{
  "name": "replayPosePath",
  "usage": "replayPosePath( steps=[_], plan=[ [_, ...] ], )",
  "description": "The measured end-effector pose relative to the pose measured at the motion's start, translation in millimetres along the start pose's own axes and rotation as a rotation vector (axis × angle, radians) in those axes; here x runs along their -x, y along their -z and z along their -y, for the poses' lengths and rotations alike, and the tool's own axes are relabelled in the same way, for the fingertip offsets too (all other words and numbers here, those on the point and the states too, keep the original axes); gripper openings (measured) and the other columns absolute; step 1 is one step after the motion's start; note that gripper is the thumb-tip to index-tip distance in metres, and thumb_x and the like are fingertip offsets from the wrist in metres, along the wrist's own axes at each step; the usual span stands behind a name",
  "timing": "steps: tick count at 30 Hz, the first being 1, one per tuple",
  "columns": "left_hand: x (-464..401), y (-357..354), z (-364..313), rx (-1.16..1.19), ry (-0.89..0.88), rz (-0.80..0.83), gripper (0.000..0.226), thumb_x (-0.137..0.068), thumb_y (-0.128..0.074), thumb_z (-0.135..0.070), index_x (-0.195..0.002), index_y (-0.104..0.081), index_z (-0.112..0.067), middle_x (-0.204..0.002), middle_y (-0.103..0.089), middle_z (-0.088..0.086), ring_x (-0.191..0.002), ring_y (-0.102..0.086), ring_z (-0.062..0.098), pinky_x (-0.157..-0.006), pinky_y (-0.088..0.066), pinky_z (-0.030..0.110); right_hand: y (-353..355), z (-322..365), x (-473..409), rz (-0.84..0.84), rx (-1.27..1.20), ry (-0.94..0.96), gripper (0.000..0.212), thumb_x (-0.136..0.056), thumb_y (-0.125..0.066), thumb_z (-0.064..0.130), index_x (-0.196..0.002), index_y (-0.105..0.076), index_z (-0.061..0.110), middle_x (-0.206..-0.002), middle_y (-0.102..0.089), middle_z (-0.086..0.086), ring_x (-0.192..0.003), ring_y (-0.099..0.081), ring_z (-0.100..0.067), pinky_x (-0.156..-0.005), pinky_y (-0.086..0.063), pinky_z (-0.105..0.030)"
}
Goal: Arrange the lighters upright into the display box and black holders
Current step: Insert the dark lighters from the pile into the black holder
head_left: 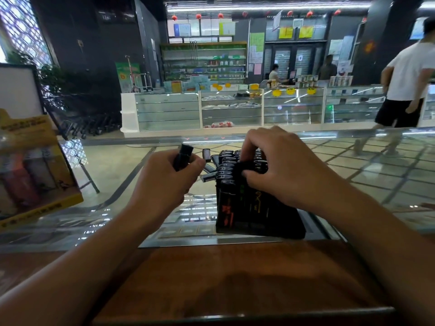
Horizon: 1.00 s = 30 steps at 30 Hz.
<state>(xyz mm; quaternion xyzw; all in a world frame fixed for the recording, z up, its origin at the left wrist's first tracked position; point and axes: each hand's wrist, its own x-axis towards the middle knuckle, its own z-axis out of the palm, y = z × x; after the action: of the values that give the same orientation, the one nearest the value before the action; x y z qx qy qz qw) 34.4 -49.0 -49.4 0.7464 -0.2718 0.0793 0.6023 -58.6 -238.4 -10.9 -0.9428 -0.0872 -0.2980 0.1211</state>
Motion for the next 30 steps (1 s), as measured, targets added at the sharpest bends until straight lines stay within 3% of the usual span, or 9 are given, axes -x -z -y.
replayPosePath(
  steps=[2, 8, 10, 12, 16, 18, 24, 27, 30],
  plan=[
    [1, -1, -1, -0.023, -0.013, -0.010, 0.020, -0.091, -0.067, -0.026, -0.075, -0.070, -0.016, -0.054, -0.051, -0.003, -0.049, -0.042, 0.013, -0.046, -0.034, 0.028, -2, 1, 0, 0.026, 0.025, -0.010, 0.020, -0.081, -0.070, 0.031, -0.087, -0.052, 0.034, -0.089, -0.051, 0.016, -0.091, -0.040, -0.004, -0.075, -0.031, -0.026],
    [2, 0, -7, 0.061, 0.054, 0.031, 0.016, -0.091, -0.068, -0.022, -0.078, -0.071, -0.013, -0.054, -0.048, -0.003, -0.045, -0.039, 0.009, -0.043, -0.032, 0.023, 7, -2, 2, 0.076, -0.018, -0.072, 0.023, -0.081, -0.069, 0.042, -0.101, -0.056, 0.039, -0.110, -0.053, 0.012, -0.110, -0.038, -0.008, -0.096, -0.033, -0.035],
    [2, 2, -13, 0.167, 0.050, 0.073, 0.011, -0.092, -0.066, -0.015, -0.083, -0.070, -0.020, -0.055, -0.046, -0.004, -0.045, -0.036, 0.008, -0.043, -0.030, 0.022, 11, 0, 1, -0.038, -0.155, -0.066, 0.034, -0.080, -0.066, 0.043, -0.109, -0.052, 0.035, -0.109, -0.053, 0.014, -0.099, -0.042, 0.006, -0.088, -0.034, -0.018],
    [3, 4, -20, 0.245, 0.013, 0.126, 0.020, -0.091, -0.064, -0.006, -0.098, -0.066, -0.024, -0.059, -0.047, -0.004, -0.047, -0.037, 0.008, -0.043, -0.032, 0.021, 12, 6, -2, -0.173, -0.315, -0.039, 0.042, -0.078, -0.069, 0.038, -0.112, -0.046, 0.031, -0.100, -0.055, 0.014, -0.078, -0.047, 0.009, -0.068, -0.034, -0.006],
    [6, 7, -31, 0.213, -0.137, 0.157, 0.045, -0.084, -0.075, -0.009, -0.122, -0.056, -0.024, -0.059, -0.053, -0.008, -0.046, -0.044, 0.006, -0.045, -0.037, 0.018, 7, 20, -10, -0.218, -0.451, 0.055, 0.059, -0.077, -0.078, 0.035, -0.126, -0.046, 0.040, -0.091, -0.058, 0.008, -0.060, -0.046, -0.013, -0.056, -0.042, -0.022],
    [9, 9, -36, 0.199, -0.176, 0.171, 0.053, -0.079, -0.079, -0.017, -0.126, -0.056, -0.026, -0.059, -0.054, -0.009, -0.046, -0.046, 0.004, -0.045, -0.038, 0.018, 5, 26, -15, -0.203, -0.475, 0.096, 0.054, -0.080, -0.078, 0.035, -0.128, -0.052, 0.039, -0.089, -0.060, 0.009, -0.060, -0.046, -0.014, -0.054, -0.041, -0.023],
    [19, 10, -46, -0.074, -0.369, 0.229, 0.032, -0.080, -0.071, -0.004, -0.090, -0.057, -0.031, -0.067, -0.062, -0.013, -0.057, -0.055, -0.003, -0.053, -0.042, 0.010, 2, 41, -17, -0.179, -0.424, 0.233, 0.035, -0.084, -0.073, 0.034, -0.117, -0.063, 0.028, -0.080, -0.063, 0.014, -0.059, -0.053, -0.009, -0.058, -0.037, -0.012],
    [21, 9, -46, -0.068, -0.380, 0.229, 0.041, -0.081, -0.072, 0.001, -0.100, -0.057, -0.032, -0.071, -0.066, -0.016, -0.060, -0.060, -0.004, -0.054, -0.044, 0.009, 0, 43, -15, -0.165, -0.481, 0.250, 0.028, -0.087, -0.069, 0.028, -0.113, -0.061, 0.027, -0.086, -0.066, 0.010, -0.068, -0.061, -0.016, -0.061, -0.047, -0.027],
    [18, 9, -40, 0.017, -0.354, 0.196, 0.053, -0.083, -0.078, -0.008, -0.124, -0.052, -0.027, -0.077, -0.068, 0.001, -0.067, -0.066, 0.012, -0.064, -0.056, 0.030, 2, 36, -17, -0.208, -0.650, 0.183, 0.028, -0.087, -0.067, 0.024, -0.111, -0.053, 0.028, -0.080, -0.064, 0.002, -0.068, -0.058, -0.023, -0.064, -0.048, -0.044]
  ],
)
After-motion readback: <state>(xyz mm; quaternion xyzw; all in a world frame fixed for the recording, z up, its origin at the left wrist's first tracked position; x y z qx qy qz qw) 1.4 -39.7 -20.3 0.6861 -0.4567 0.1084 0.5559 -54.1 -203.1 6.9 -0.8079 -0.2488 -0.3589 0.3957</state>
